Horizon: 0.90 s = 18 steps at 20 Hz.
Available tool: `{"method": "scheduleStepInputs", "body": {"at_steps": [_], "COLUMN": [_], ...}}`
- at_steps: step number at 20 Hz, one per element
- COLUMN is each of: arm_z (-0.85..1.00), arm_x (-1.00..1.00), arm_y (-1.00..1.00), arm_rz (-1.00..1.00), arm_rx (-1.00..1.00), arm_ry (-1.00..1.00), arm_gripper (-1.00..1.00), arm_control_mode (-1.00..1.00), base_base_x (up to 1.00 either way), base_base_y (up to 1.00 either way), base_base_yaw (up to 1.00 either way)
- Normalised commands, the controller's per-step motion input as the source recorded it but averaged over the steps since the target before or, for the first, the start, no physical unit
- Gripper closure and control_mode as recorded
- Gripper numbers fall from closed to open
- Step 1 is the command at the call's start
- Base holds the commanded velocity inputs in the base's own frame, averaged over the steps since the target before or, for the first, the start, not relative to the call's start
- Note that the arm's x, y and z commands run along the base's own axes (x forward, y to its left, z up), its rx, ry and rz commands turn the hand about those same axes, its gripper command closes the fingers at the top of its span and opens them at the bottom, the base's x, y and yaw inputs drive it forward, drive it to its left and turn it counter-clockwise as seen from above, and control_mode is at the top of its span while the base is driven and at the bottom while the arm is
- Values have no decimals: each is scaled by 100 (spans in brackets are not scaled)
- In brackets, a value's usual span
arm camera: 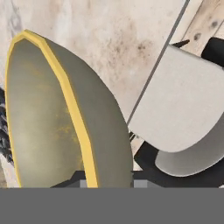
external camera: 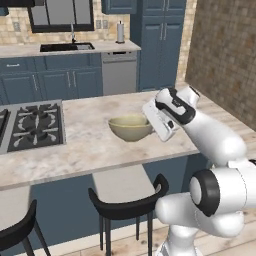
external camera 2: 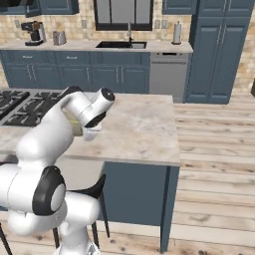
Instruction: Pick up the bowls from the cabinet and place each bowl in front of a stool on the dining counter.
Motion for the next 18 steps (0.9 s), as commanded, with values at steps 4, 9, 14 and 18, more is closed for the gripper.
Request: {"method": "scheduleStepInputs", "body": {"at_steps": [4,9,14,18], "arm_z": [-44,-41,-36,-37], "arm_x": [40,29,19,11], "arm_y": [0,7,13,14], "arm_rz": [0,0,0,0], "arm_rx": [-4,-6,-3,-1], "arm_ry": [-1,-5,0,0], "arm_gripper": [100,100,100,100], "arm_control_mode": [-100,-100,-100,-100], "base_base_x": [0,0,0,0], "base_base_y": [0,0,0,0], "base_base_yaw": [0,0,0,0]}}
